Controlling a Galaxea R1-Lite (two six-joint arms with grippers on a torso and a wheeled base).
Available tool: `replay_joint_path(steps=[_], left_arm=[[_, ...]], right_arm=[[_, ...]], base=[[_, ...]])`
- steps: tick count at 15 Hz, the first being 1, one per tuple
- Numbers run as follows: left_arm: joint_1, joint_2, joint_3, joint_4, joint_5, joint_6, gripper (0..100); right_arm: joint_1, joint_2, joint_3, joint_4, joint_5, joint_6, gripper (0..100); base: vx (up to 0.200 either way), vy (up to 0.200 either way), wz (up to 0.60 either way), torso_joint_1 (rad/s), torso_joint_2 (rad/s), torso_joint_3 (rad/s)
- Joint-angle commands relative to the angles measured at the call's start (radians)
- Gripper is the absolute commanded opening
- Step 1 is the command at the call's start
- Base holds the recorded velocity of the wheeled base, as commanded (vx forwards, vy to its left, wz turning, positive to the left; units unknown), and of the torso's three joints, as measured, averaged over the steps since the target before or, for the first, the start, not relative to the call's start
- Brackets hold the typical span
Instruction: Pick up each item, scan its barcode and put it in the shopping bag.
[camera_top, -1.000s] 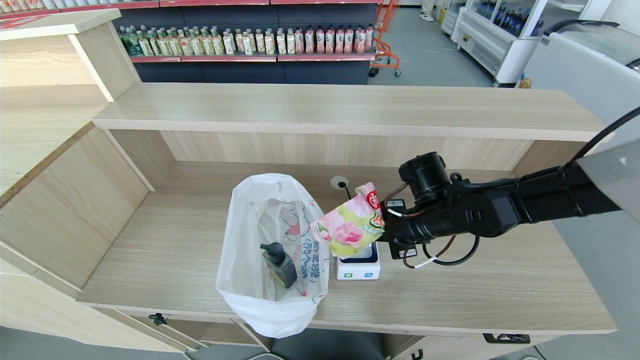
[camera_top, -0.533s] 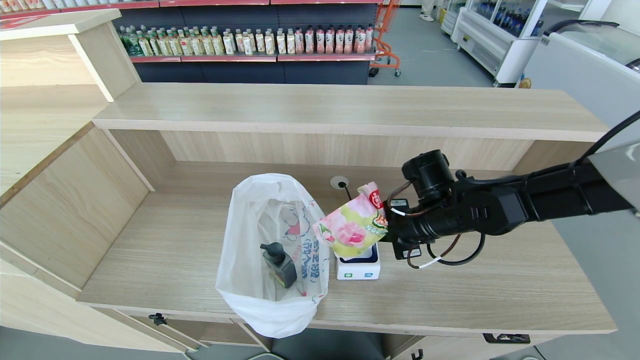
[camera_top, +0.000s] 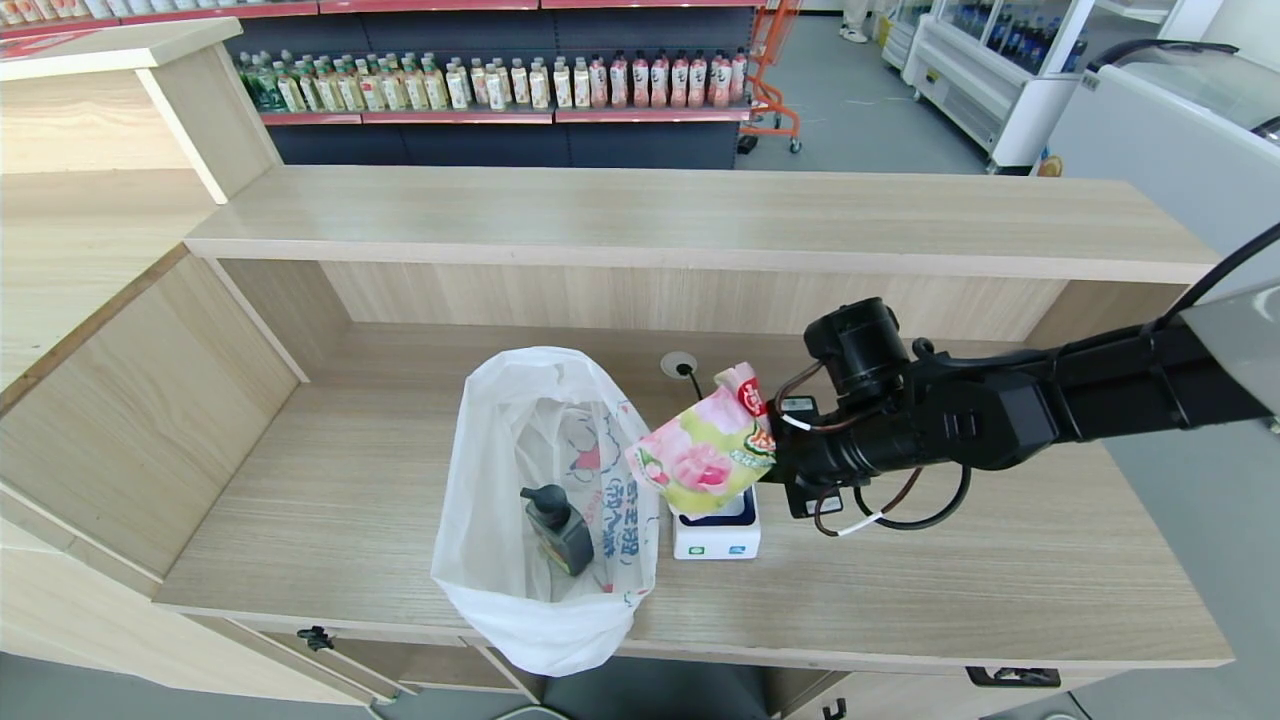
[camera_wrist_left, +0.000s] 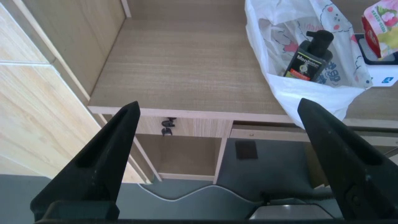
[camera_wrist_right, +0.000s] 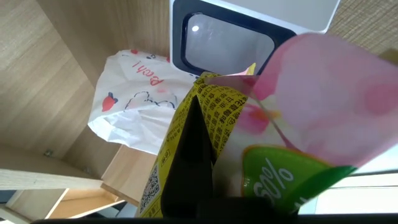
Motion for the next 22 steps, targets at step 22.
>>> replay_joint_path(steps=[22], left_arm=[[0.0,0.0,0.0,0.0,0.0,-0.005,100]], right_arm=[[0.232,-0.294,0.303,-0.496,-0.28,-1.771,0]], base=[[0.0,0.0,0.0,0.0,0.0,0.0]])
